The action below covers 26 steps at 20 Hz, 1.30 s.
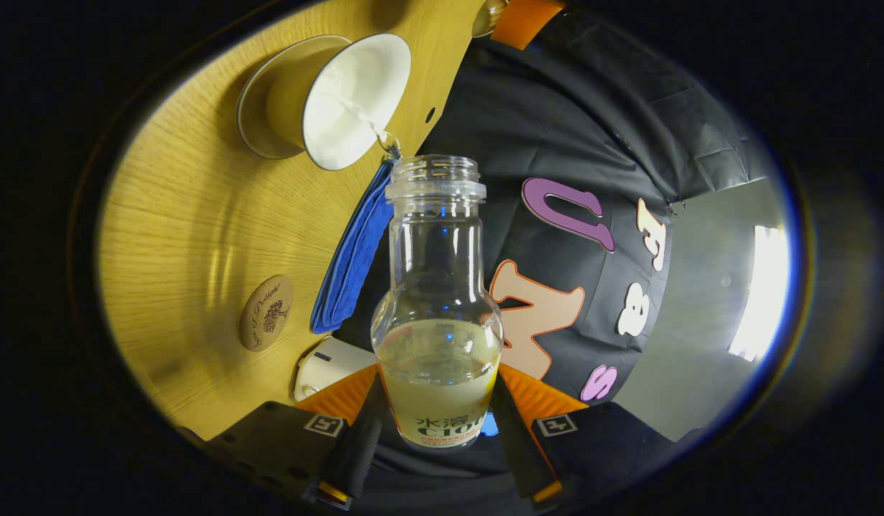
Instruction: Open the teacup lid with one hand, grasp the water bottle and pour water into the teacup with the other hand; after pouring, place the water bottle on the coaster and then close the teacup lid.
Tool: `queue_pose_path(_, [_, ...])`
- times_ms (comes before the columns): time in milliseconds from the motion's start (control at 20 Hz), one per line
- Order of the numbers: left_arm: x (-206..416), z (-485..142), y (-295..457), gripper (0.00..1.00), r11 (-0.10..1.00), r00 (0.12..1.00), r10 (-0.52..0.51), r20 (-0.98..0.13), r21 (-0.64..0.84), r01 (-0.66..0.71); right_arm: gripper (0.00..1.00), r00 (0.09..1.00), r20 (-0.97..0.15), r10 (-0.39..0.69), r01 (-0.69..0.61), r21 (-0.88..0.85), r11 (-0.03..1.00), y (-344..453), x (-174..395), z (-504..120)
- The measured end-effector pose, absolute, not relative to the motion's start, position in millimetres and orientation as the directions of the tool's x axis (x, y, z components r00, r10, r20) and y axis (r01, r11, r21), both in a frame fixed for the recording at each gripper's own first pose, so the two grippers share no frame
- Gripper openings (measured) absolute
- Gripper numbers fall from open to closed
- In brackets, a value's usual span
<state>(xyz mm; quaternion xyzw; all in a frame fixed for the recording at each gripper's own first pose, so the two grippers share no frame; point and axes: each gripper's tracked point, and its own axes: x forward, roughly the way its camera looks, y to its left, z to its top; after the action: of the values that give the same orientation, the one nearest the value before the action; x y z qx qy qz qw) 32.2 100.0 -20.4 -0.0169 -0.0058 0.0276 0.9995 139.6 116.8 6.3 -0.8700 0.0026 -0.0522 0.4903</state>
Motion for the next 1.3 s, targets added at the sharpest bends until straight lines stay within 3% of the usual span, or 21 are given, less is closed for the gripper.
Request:
queue_pose_path(450, [31.7,-20.2,101.2,0.27,0.998,0.998,0.059,0.008,-0.035,-0.059,0.82,0.994,0.11,-0.019,0.081,-0.825,-0.56,123.7,138.5,8.4])
queue_pose_path(750, [31.8,-19.6,101.4,0.27,0.998,0.998,0.059,0.008,-0.033,-0.059,0.81,0.996,0.069,-0.047,0.038,-0.872,-0.487,122.3,139.5,3.2])
queue_pose_path(1000, [32.3,-19.6,101.4,0.27,0.998,0.998,0.059,0.008,-0.033,-0.059,0.84,0.992,-0.033,-0.119,-0.068,-0.953,-0.296,104.0,136.3,-29.8])
queue_pose_path(1050, [32.2,-20.3,101.2,0.27,0.998,0.998,0.059,0.007,-0.033,-0.059,0.8,0.991,-0.042,-0.129,-0.076,-0.96,-0.269,101.6,134.4,-32.8])
queue_pose_path(1300, [32.2,-20.1,101.7,0.27,0.998,0.998,0.059,0.007,-0.033,-0.059,0.84,0.975,-0.131,-0.18,-0.145,-0.987,-0.065,82.8,123.9,-55.8])
